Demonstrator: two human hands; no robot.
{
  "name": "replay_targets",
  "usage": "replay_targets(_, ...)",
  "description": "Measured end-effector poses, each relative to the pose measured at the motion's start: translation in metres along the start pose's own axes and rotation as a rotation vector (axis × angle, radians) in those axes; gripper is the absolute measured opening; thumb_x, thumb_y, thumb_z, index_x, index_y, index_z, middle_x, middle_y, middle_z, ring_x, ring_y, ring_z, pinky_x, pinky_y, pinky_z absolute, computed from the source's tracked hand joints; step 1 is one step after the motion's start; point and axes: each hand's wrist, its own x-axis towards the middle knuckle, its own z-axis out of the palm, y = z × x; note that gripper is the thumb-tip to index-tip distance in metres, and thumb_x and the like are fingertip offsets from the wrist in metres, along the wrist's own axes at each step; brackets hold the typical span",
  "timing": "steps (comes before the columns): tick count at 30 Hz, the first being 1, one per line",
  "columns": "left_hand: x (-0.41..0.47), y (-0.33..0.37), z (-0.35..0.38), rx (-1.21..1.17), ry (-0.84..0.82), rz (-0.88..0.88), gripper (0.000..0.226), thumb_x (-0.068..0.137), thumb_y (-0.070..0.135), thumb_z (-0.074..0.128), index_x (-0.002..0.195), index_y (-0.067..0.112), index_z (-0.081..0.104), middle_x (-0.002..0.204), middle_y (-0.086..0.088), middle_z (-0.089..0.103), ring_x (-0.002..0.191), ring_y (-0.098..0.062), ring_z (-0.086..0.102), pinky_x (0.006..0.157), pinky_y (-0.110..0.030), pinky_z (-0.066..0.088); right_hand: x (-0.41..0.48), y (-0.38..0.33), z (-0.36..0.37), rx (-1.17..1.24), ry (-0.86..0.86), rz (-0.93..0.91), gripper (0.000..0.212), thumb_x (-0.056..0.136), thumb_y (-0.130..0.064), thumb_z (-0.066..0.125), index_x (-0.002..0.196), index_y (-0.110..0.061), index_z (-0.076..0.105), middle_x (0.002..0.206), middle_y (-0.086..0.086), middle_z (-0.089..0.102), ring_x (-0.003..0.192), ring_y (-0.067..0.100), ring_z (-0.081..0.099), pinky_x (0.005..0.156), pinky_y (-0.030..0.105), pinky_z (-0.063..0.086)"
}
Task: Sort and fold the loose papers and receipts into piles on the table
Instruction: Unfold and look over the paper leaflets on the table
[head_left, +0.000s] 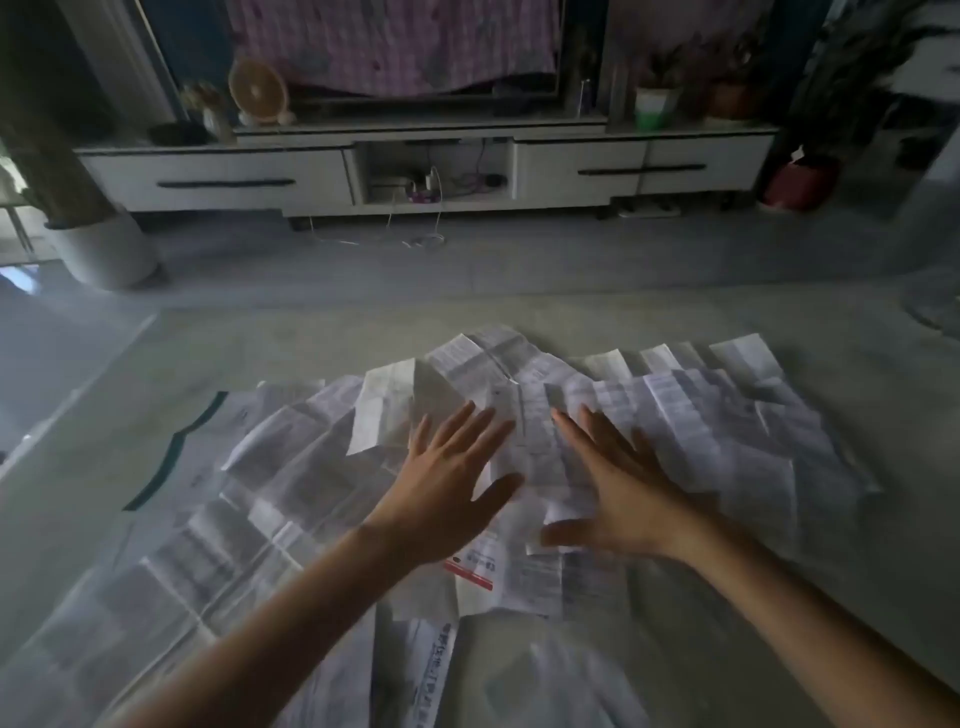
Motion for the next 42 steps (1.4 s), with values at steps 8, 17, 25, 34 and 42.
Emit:
replay_targets(8,-0.001,-0.001,0.039,0.163,0.013,0.039,0.062,0.093,0.054,0.024,0.148,0.030,0.010,0.158,0.005,0.002,0.144,-0.010,-0.006,0.115,-0.041,-0.008,0.005,0.008,0.031,-0.070,0.201,-0.062,0.091,0.078,-0.068,0.045,0.149,-0.032,-0.001,0.158,0.000,0.001,0.145,0.015,-0.003,0.118,0.040,-0.002)
replay_targets(17,-0.059,0.002,0.018,-0.014,0.286,-0.088,0.065,0.095,0.048,0.035,0.149,0.025,0.007,0.157,0.004,0.006,0.144,-0.010,0.003,0.112,-0.023,0.001,-0.009,-0.020,0.021,-0.019,0.513,-0.200,0.044,0.099,-0.013,0.037,0.143,-0.016,0.036,0.148,0.007,0.038,0.138,0.024,0.032,0.111,0.032,0.022)
replay_targets(25,-0.147,-0.004,-0.005,-1.381,0.509,-0.386,0.047,0.088,0.058,0.033,0.113,0.024,0.055,0.124,-0.005,0.059,0.109,-0.017,0.056,0.090,-0.026,0.041,-0.048,-0.123,0.046,-0.045,0.711,-0.592,0.051,0.079,-0.007,0.050,0.129,-0.013,0.048,0.122,0.012,0.063,0.111,0.031,0.061,0.094,0.043,0.041)
replay_targets(34,-0.241,-0.019,-0.012,-2.006,0.420,-0.226,0.077,0.069,0.065,0.062,0.119,0.007,0.063,0.124,-0.021,0.059,0.108,-0.036,0.060,0.087,-0.055,0.050,-0.082,-0.194,0.118,-0.242,0.377,-0.711,0.081,0.081,-0.030,0.048,0.150,-0.019,0.008,0.134,-0.003,0.055,0.121,0.014,0.055,0.100,0.031,0.044)
replay_targets(42,-0.267,-0.034,-0.005,-1.903,0.601,-0.419,0.024,0.058,0.019,0.067,0.074,0.002,0.073,0.071,-0.013,0.069,0.058,-0.025,0.067,0.053,-0.027,0.054,-0.103,-0.176,0.100,-0.150,0.110,-0.702,0.078,0.091,-0.056,0.043,0.149,-0.029,-0.003,0.158,-0.006,-0.006,0.144,0.008,-0.008,0.111,0.022,-0.008)
